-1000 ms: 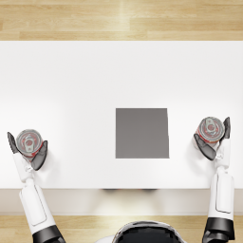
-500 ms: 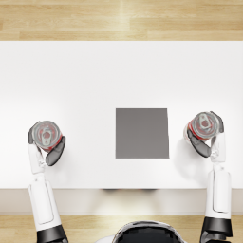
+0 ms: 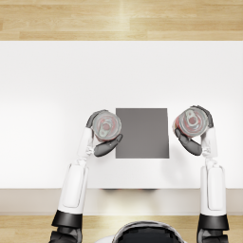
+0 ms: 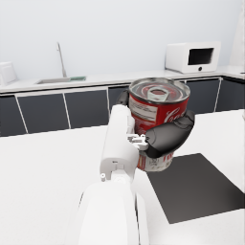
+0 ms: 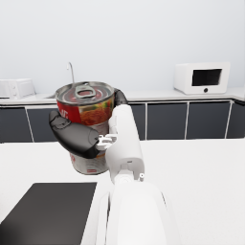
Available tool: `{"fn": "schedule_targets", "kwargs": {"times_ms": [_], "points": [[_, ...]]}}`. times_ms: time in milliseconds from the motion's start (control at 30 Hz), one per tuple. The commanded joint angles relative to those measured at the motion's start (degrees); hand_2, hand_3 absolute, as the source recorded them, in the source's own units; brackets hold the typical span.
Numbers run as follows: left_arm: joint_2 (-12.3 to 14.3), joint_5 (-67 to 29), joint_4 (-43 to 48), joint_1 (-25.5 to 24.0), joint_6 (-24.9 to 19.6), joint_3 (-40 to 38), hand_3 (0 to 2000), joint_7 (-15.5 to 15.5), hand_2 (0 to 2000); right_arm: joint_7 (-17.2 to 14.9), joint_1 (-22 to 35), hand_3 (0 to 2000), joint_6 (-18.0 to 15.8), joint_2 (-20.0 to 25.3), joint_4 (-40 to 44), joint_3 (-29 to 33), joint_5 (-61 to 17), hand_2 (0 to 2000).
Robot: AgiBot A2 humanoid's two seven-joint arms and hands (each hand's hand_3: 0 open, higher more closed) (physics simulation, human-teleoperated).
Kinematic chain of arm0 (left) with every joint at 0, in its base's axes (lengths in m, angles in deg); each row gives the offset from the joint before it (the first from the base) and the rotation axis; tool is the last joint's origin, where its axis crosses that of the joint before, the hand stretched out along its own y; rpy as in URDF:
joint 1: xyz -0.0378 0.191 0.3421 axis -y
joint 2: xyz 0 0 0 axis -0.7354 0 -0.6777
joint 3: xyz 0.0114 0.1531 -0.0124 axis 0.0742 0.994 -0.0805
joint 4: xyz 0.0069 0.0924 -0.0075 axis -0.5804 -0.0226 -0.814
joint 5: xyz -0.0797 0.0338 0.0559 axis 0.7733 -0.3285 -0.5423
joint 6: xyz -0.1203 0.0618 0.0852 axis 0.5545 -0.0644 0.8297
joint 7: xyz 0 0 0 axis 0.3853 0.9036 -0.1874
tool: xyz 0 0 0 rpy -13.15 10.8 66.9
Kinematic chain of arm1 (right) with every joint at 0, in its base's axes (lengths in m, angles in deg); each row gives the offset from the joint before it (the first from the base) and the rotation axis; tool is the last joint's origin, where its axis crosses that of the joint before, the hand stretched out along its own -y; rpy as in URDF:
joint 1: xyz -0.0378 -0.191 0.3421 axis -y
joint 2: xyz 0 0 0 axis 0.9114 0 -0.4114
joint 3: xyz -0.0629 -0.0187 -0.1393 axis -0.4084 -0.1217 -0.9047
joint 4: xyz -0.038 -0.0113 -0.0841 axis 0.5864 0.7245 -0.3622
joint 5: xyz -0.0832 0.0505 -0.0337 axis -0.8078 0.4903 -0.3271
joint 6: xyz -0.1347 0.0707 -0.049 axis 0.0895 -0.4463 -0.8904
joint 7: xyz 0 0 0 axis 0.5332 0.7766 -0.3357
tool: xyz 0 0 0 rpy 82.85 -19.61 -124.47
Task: Pick up the red can on the left and place it in the middle, then pick up the red can on the right and place it on top of the can in the middle
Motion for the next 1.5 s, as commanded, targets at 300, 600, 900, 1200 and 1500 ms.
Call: {"fn": "schedule_targets", "kwargs": {"times_ms": [300,600,900,1200,1500], "points": [[7.58,0.0,-20.57,12.06,-0.05,14.51,1520,0.05,2000,0.07,6.96,1520,-0.53,1.71,-4.01,-1.5,0.01,2000],[7.27,-0.04,-30.52,15.79,0.12,23.99,1520,11.87,2000,0.14,9.5,1520,-1.55,3.17,-4.36,-5.32,0.01,2000],[8.63,-0.05,-38.74,18.4,-0.72,24.16,867,18.94,0,0.15,11.75,1520,-1.6,4.85,-5.75,-8.22,0.01,2000],[5.31,-0.02,-19.34,9.59,3.29,18.49,0,19.36,0,0.21,16.42,1520,-2.59,7.49,-4.05,-11.66,0.01,2000],[0.34,0.02,10.45,-6.38,3.5,-6.22,0,0.84,0,-14.3,18.35,1520,-0.66,9.32,-2.8,-14.82,0.02,2000]]}}
